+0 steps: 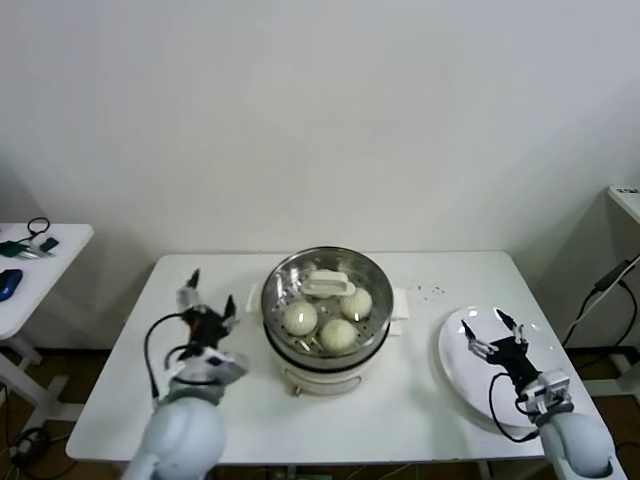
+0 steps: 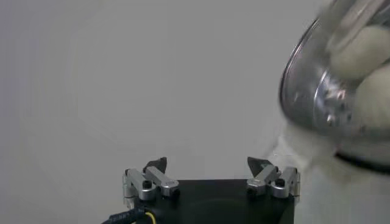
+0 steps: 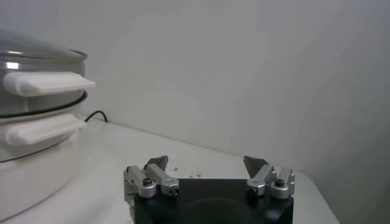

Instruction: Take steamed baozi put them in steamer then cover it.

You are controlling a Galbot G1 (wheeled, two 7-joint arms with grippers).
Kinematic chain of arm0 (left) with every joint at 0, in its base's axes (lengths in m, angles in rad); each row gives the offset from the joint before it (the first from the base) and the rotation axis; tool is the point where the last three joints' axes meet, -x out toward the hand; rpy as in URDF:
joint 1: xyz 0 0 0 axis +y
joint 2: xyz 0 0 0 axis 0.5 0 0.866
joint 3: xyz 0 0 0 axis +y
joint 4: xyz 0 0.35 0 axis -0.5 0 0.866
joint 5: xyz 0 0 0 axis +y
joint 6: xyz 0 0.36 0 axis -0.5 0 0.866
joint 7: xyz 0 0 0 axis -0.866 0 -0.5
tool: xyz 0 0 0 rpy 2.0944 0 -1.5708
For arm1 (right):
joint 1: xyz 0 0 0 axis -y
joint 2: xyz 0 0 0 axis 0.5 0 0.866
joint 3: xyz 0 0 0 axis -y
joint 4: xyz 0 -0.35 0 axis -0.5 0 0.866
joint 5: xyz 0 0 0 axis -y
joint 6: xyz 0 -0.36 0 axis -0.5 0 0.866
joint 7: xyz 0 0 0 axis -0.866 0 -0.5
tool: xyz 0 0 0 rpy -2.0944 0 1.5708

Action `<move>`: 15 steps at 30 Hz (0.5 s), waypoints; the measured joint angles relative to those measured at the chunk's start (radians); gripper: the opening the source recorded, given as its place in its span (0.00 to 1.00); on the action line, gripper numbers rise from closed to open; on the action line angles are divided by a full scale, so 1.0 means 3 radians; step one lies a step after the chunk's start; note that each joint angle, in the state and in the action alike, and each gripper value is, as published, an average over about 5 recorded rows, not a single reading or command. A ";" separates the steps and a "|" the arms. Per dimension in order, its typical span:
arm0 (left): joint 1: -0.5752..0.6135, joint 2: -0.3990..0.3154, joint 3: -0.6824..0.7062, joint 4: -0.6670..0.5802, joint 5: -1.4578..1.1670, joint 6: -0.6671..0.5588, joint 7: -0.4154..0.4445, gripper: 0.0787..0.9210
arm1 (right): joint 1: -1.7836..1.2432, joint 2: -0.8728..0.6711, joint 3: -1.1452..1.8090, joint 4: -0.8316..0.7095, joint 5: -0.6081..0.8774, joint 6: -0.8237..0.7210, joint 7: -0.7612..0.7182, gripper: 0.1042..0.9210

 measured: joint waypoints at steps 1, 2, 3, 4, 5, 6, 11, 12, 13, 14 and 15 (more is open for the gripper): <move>0.0066 -0.0008 -0.0127 0.0010 -0.0199 -0.0056 -0.0037 0.88 | -0.0006 0.0005 -0.0001 0.0008 0.0002 0.0001 -0.0002 0.88; 0.0133 -0.0020 -0.0253 0.0025 -0.0400 -0.0134 -0.0070 0.88 | -0.0013 0.0009 -0.0002 0.0016 0.0004 0.0002 -0.0004 0.88; 0.0200 -0.0035 -0.0374 0.0044 -0.0596 -0.0229 -0.0099 0.88 | -0.0020 0.0013 -0.0002 0.0025 0.0006 0.0002 -0.0005 0.88; 0.0265 -0.0054 -0.0486 0.0065 -0.0783 -0.0345 -0.0124 0.88 | -0.0028 0.0018 -0.0002 0.0035 0.0008 0.0003 -0.0007 0.88; 0.0327 -0.0074 -0.0591 0.0088 -0.0962 -0.0477 -0.0146 0.88 | -0.0036 0.0022 -0.0002 0.0044 0.0010 0.0005 -0.0008 0.88; 0.0386 -0.0094 -0.0686 0.0114 -0.1134 -0.0622 -0.0165 0.88 | -0.0045 0.0026 -0.0001 0.0053 0.0013 0.0009 -0.0010 0.88; 0.0597 -0.0196 -0.1033 0.0270 -0.1795 -0.1350 -0.0225 0.88 | -0.0082 0.0052 0.0005 0.0104 0.0051 0.0021 -0.0019 0.88; 0.0624 -0.0216 -0.1081 0.0303 -0.1886 -0.1465 -0.0229 0.88 | -0.0089 0.0056 0.0008 0.0115 0.0060 0.0022 -0.0019 0.88; 0.0649 -0.0237 -0.1123 0.0336 -0.1969 -0.1574 -0.0232 0.88 | -0.0095 0.0059 0.0011 0.0124 0.0067 0.0023 -0.0018 0.88; 0.0671 -0.0258 -0.1161 0.0367 -0.2043 -0.1672 -0.0232 0.88 | -0.0102 0.0060 0.0016 0.0132 0.0074 0.0026 -0.0018 0.88; 0.0691 -0.0277 -0.1195 0.0398 -0.2108 -0.1759 -0.0231 0.88 | -0.0109 0.0060 0.0022 0.0138 0.0080 0.0029 -0.0017 0.88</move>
